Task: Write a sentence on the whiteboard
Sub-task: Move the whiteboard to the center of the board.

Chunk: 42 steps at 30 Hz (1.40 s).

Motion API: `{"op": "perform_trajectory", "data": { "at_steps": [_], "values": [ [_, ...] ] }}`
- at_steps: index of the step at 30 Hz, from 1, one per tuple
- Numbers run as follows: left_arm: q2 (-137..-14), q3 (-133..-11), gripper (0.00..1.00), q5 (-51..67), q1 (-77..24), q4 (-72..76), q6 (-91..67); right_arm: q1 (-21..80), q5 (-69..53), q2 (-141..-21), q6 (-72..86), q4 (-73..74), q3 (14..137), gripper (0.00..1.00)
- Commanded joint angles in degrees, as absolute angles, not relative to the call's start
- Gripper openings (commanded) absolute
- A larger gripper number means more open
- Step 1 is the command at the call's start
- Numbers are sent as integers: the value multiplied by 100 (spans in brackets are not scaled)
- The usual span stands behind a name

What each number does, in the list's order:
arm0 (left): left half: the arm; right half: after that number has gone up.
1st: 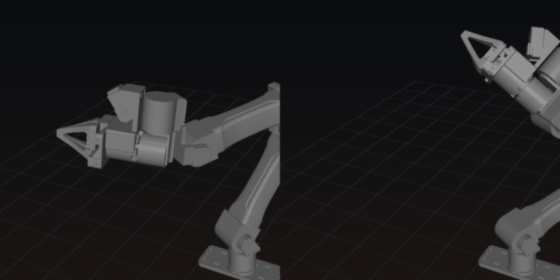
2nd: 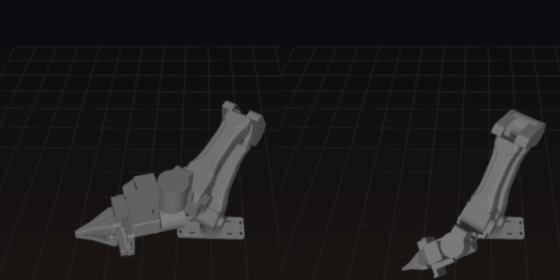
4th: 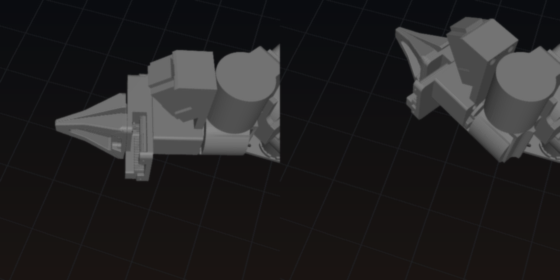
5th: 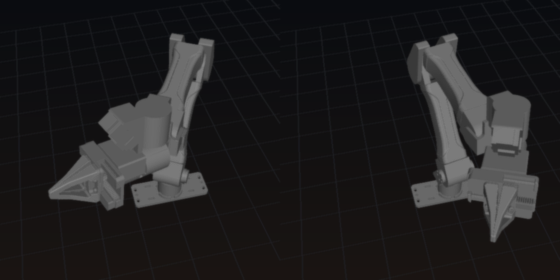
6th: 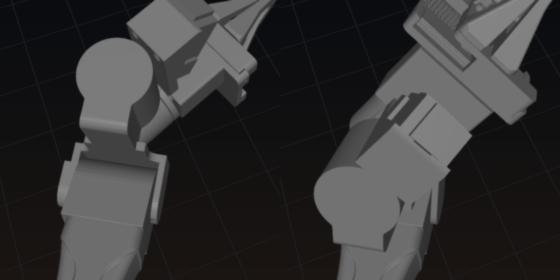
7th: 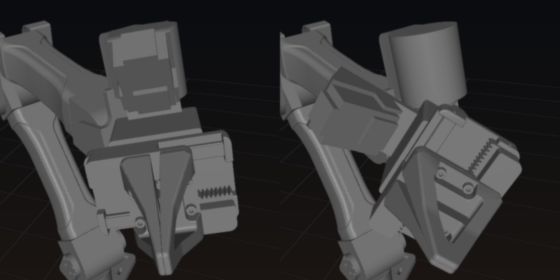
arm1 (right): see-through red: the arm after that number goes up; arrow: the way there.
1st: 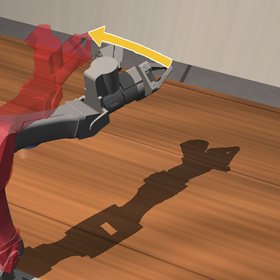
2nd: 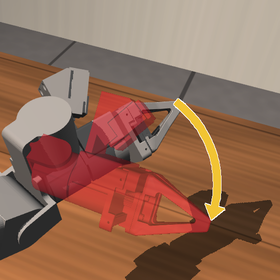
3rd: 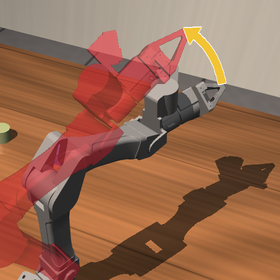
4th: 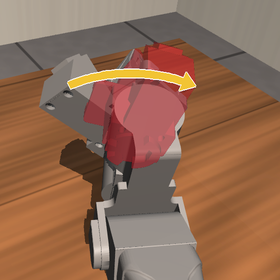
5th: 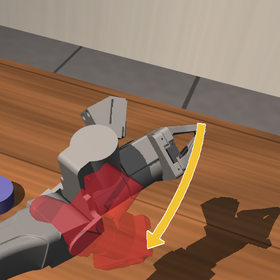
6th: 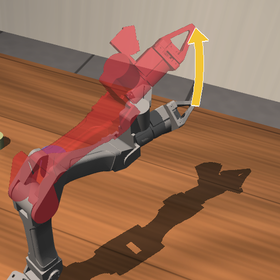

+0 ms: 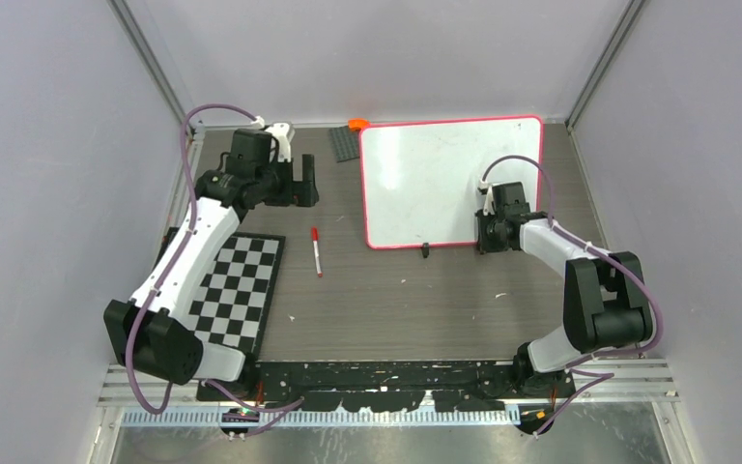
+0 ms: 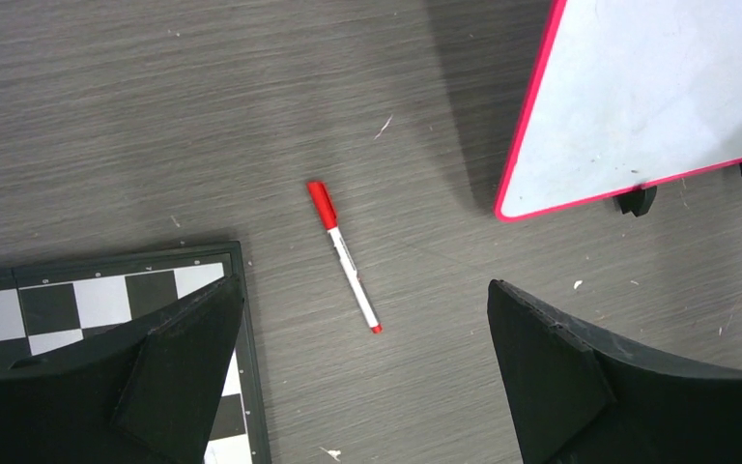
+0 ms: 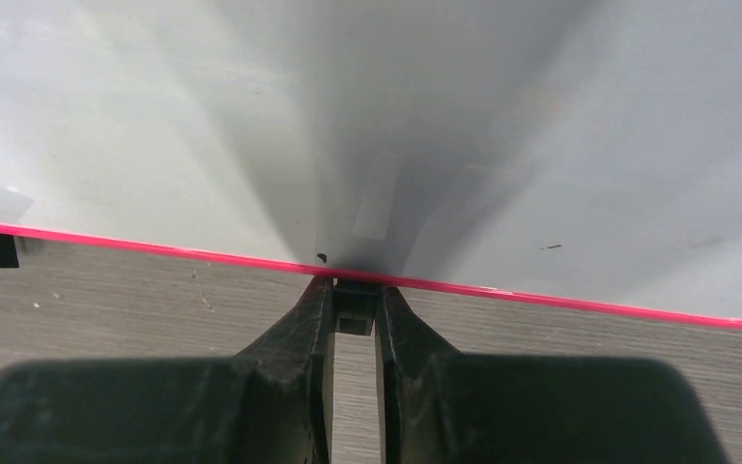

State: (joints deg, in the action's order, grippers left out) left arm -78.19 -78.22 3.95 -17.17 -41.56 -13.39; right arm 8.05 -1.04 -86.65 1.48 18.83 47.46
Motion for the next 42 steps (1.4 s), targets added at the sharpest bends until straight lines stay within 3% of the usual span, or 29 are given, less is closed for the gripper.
{"op": "perform_trajectory", "data": {
  "at_steps": [1, 11, 23, 29, 38, 39, 42],
  "values": [
    [-7854, -8052, 100, 992, -1485, -4432, -1049, 911, -746, -8416, -377, 2143, 4700, 0],
    [-8030, -7833, 99, 1679, -1093, -4513, -430, 927, -1187, -8033, -1013, 2579, 4504, 0],
    [-9425, -7449, 84, 551, -1095, -4087, -1597, 947, -1159, -8037, -1593, 2691, 4339, 0],
    [-9841, -7029, 70, 45, -1380, -3672, -2096, 967, -1415, -7915, -1968, 2807, 4203, 0],
    [-10211, -6935, 62, -316, -1901, -3397, -2182, 974, -1329, -7793, -2276, 3024, 4185, 0],
    [-10283, -6962, 62, -316, -1913, -3387, -2202, 978, -1274, -7774, -2257, 3015, 4193, 5],
    [-10509, -7036, 58, -296, -1969, -3350, -2224, 979, -1154, -7702, -2155, 3035, 4256, 34]
  ]
}}
